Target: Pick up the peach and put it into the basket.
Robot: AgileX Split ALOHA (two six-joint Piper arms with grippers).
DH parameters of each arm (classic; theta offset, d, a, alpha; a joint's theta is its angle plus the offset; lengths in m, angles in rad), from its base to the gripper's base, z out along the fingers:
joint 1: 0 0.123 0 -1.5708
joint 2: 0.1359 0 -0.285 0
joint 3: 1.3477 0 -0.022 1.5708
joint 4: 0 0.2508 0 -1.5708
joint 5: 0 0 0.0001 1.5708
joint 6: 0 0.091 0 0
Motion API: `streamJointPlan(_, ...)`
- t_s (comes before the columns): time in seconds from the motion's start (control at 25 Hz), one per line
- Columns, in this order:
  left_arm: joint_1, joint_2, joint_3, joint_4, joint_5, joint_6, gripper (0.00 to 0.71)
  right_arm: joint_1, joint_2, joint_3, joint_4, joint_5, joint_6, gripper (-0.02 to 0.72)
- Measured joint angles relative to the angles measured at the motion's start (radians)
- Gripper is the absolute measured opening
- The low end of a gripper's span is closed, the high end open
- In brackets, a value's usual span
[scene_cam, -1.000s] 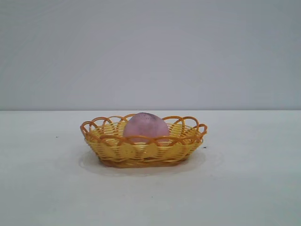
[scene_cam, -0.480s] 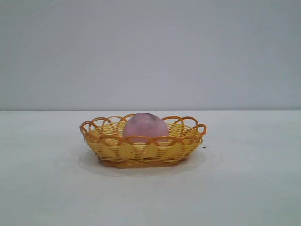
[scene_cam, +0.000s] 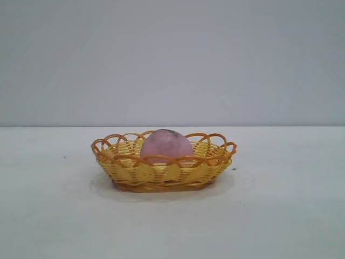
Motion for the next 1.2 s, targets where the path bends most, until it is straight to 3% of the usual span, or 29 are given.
streamJointPlan(1.2,0.000,0.000,0.000,0.000,0.000,0.000,0.482,0.038,0.000,0.000,0.000,-0.001,-0.002,0.448)
